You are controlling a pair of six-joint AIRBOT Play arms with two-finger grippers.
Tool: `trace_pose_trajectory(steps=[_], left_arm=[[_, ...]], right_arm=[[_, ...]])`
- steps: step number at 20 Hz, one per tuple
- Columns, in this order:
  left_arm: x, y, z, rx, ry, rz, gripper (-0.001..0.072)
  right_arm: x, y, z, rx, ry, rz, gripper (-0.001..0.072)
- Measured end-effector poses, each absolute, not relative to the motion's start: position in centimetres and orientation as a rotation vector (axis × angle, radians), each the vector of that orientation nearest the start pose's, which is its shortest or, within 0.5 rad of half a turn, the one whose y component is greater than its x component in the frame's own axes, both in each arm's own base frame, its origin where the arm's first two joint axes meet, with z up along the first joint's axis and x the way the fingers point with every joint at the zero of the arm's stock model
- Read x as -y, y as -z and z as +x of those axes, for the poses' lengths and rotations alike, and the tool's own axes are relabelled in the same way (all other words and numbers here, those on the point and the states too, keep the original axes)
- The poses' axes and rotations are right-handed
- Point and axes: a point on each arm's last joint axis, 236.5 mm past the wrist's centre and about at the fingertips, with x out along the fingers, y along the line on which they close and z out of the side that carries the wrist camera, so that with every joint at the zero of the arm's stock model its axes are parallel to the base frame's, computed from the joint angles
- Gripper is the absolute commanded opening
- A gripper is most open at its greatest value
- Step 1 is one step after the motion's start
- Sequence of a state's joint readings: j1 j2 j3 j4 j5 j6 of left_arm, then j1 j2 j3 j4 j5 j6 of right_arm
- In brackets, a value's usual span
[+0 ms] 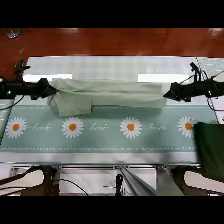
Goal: Fold the shirts.
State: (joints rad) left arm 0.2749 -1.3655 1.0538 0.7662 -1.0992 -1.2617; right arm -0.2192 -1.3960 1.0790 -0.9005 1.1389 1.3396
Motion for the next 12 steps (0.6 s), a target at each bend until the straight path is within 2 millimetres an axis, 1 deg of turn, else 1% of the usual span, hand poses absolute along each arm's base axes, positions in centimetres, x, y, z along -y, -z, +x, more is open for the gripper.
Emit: trace_pose_trajectory(steps=[3, 5, 8, 10, 11, 12], left_arm=[[5.1, 0.1, 45.8, -1.157, 0.321, -0.704, 0.0025], [5.7, 1.0, 48.4, -1.193, 0.341, -0.722, 0.0025], [6.2, 2.8, 50.9, -1.260, 0.355, -0.758, 0.0024], [6.5, 3.7, 52.1, -1.287, 0.365, -0.773, 0.0024], [6.4, 4.1, 52.6, -1.289, 0.362, -0.777, 0.0028], [6.4, 4.3, 53.1, -1.287, 0.361, -0.780, 0.0218]], right_arm=[[-4.9, 1.7, 43.3, -1.242, -0.267, 0.625, 0.0021], [-4.8, 2.2, 45.4, -1.241, -0.262, 0.640, 0.0021], [-4.8, 3.4, 47.7, -1.244, -0.263, 0.671, 0.0021], [-4.8, 4.6, 48.7, -1.251, -0.259, 0.696, 0.0022], [-4.9, 5.0, 49.1, -1.251, -0.256, 0.711, 0.0037], [-4.9, 5.4, 49.4, -1.253, -0.253, 0.723, 0.0261]])
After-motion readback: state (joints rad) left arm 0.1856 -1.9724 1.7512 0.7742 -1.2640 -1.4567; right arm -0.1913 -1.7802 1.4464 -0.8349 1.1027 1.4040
